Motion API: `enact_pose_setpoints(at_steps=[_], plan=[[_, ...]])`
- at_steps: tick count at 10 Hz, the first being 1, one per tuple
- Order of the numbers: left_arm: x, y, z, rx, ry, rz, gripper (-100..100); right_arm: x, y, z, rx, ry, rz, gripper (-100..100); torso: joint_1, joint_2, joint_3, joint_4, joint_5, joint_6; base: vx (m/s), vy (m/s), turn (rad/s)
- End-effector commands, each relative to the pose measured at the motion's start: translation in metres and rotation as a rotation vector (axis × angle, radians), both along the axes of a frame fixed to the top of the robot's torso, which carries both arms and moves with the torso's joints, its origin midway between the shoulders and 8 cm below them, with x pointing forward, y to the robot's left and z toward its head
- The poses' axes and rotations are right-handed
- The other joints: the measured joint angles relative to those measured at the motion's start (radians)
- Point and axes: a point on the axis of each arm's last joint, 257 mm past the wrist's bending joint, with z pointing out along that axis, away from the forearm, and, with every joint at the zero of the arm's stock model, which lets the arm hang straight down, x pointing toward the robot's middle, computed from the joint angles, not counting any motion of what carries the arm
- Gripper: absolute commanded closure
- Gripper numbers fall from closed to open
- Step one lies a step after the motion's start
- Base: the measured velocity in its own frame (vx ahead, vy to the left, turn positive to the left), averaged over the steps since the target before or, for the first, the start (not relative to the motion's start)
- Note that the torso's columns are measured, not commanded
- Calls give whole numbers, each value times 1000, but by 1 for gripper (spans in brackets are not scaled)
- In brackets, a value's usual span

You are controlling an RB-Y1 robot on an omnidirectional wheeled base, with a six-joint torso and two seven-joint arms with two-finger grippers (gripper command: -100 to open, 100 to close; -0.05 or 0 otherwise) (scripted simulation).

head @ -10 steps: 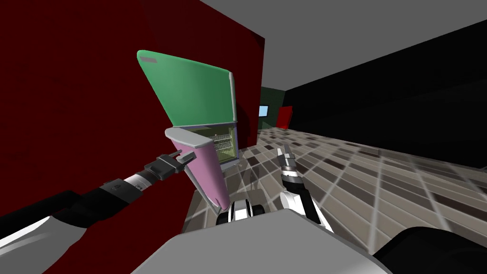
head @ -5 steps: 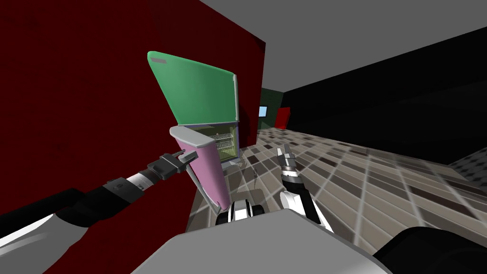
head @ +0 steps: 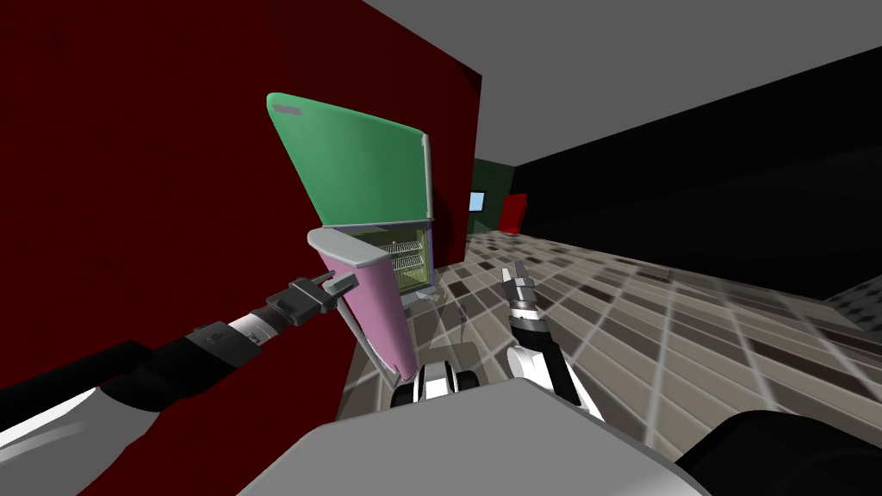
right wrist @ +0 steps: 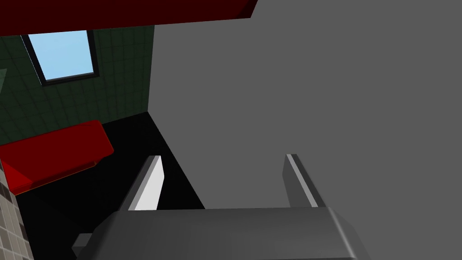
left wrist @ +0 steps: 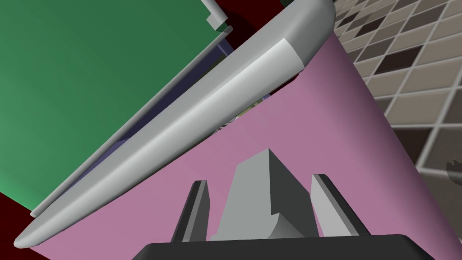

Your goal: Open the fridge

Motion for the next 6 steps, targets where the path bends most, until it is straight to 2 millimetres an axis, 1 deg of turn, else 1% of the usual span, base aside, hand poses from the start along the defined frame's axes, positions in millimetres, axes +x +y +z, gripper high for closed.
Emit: enact_pose_setpoints(at_steps=[1,2,3,5,6], plan=[[-2,-8,0,5,4,-21,100,0,0,0,0,0,0,0,1,0,0,0,0,0,-57,66,-93],[-4,-16,0,9,9,-42,100,0,0,0,0,0,0,0,0,2,1,0,0,4,-134,165,-133],[-4,-16,0,9,9,-42,100,0,0,0,0,0,0,0,-3,4,3,-1,0,7,-131,164,-55],[-9,-31,0,17,18,-84,100,0,0,0,0,0,0,0,-14,4,4,-1,-2,4,-122,156,-106],[-9,-25,19,-2,-10,-68,-100,0,0,0,0,0,0,0,1,12,-1,-2,-9,5,-6,-3,40]])
